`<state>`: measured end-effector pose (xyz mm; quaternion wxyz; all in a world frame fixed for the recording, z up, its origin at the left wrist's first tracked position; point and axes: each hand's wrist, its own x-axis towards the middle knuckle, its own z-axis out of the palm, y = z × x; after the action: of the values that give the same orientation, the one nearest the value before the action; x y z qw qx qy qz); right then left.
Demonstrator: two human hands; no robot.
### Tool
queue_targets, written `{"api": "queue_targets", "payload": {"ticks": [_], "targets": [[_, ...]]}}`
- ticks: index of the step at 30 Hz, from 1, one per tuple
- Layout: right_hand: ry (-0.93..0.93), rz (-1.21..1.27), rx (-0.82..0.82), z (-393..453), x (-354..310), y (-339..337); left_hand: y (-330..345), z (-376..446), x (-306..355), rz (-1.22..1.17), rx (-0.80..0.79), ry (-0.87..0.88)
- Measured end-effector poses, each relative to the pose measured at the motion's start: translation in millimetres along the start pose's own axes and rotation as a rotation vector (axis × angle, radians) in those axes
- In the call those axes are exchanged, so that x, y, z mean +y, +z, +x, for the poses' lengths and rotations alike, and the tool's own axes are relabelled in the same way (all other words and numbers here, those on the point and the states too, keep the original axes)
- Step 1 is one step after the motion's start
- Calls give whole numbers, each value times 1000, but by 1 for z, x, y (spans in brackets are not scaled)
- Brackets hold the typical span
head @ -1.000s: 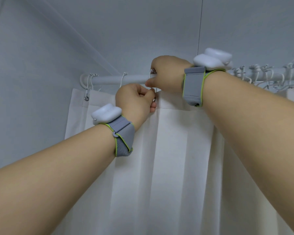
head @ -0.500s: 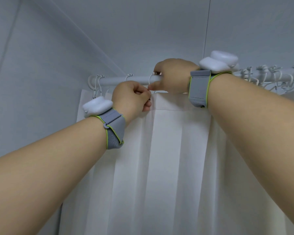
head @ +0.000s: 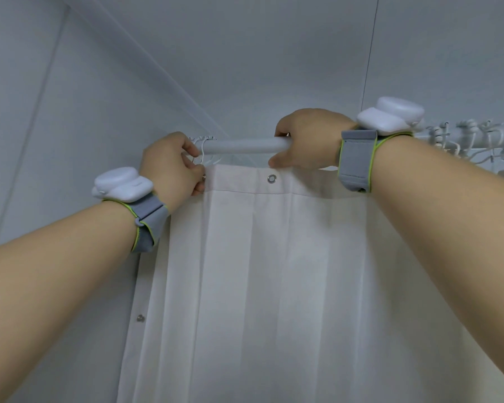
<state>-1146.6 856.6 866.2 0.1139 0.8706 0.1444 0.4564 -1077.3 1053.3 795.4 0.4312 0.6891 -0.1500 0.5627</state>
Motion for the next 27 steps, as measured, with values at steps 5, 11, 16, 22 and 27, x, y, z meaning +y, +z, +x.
{"api": "queue_targets", "payload": {"ticks": [5,11,16,22,27], "targets": [[19,8,11,-1,4,2,6,-2,2,134,10,101],[15,19,-34,-1,5,0,21,-16,41,67,40,433],[-35,-31,-65,-1,6,-6,46,-23,61,154,-349,409],[32,-171,-45,-11,23,-38,56,-18,53,142,-355,378],[176,-239,-209,-28,52,-57,61,-15,54,-2,-374,390]]}}
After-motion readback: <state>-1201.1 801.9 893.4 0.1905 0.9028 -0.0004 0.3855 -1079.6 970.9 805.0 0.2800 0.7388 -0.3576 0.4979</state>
